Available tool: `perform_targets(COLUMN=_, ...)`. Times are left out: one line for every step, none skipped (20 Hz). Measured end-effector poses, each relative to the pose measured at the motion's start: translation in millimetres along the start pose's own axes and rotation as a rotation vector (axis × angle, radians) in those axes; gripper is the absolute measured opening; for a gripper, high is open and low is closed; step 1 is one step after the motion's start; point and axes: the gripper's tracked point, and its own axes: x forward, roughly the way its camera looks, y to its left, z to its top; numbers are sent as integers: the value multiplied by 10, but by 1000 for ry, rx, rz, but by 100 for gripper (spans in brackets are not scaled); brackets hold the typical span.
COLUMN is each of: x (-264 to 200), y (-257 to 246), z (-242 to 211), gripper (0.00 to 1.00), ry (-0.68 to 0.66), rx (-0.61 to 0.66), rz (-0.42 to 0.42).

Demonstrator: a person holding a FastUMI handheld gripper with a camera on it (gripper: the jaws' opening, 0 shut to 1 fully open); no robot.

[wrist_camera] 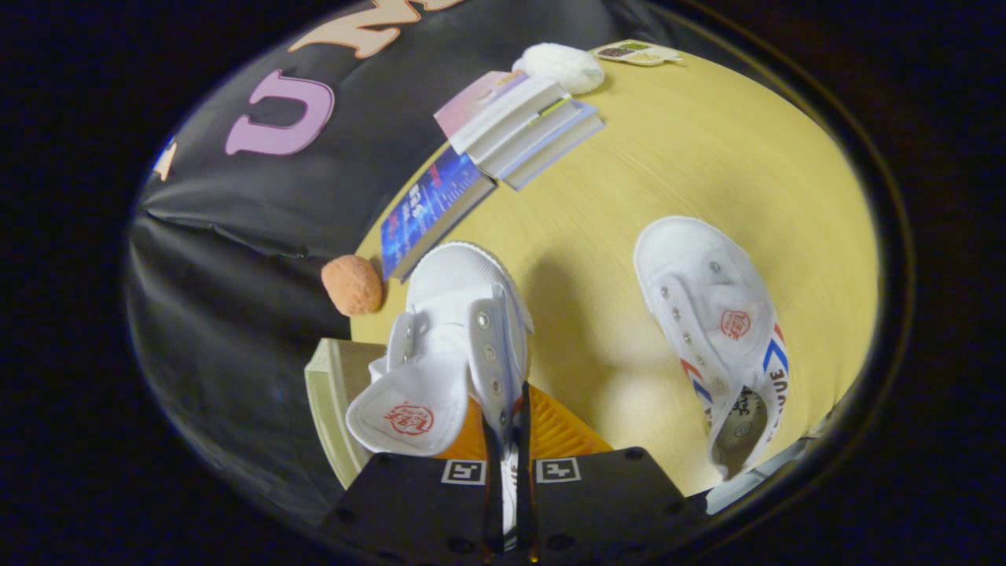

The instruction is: Open the storage box then place both shoes into the box .Put the left shoe in first, then the right shoe, with the right side of both shoes facing outward in a uniform manner.

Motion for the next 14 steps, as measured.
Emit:
perform_targets(x=-82, y=182, z=62, gripper=9, ry=-20, rx=4, rz=27)
perform_targets(x=-164, y=359, z=106, gripper=9, ry=-37, rx=-3, rz=53)
perform_targets(x=-239, y=552, z=154, gripper=9, ry=-58, rx=-13, rz=76)
perform_targets(x=-310, y=736, z=184, gripper=9, ry=-70, rx=-25, rz=99)
perform_targets(x=-376, y=942, z=209, gripper=9, ry=-84, rx=-41, rz=124)
perform_targets(x=-418, y=1136, z=194, gripper=9, ry=-89, rx=-59, rz=151)
perform_targets(x=-445, y=1326, z=163, gripper=9, ry=-83, rx=-71, rz=177)
perform_targets(x=-469, y=1496, z=103, gripper=9, ry=-74, rx=-81, rz=200)
perform_targets(x=-449, y=1648, z=34, gripper=9, ry=-66, rx=-92, rz=218)
perform_targets(x=-419, y=1779, z=-61, gripper=9, ry=-55, rx=-104, rz=232)
perform_targets(x=-356, y=1895, z=-160, gripper=9, ry=-47, rx=-113, rz=240)
perform_targets(x=-283, y=1977, z=-293, gripper=9, ry=-28, rx=-123, rz=242)
perform_targets(x=-196, y=2035, z=-429, gripper=9, ry=-10, rx=-126, rz=237)
perform_targets(x=-106, y=2073, z=-580, gripper=9, ry=13, rx=-131, rz=228)
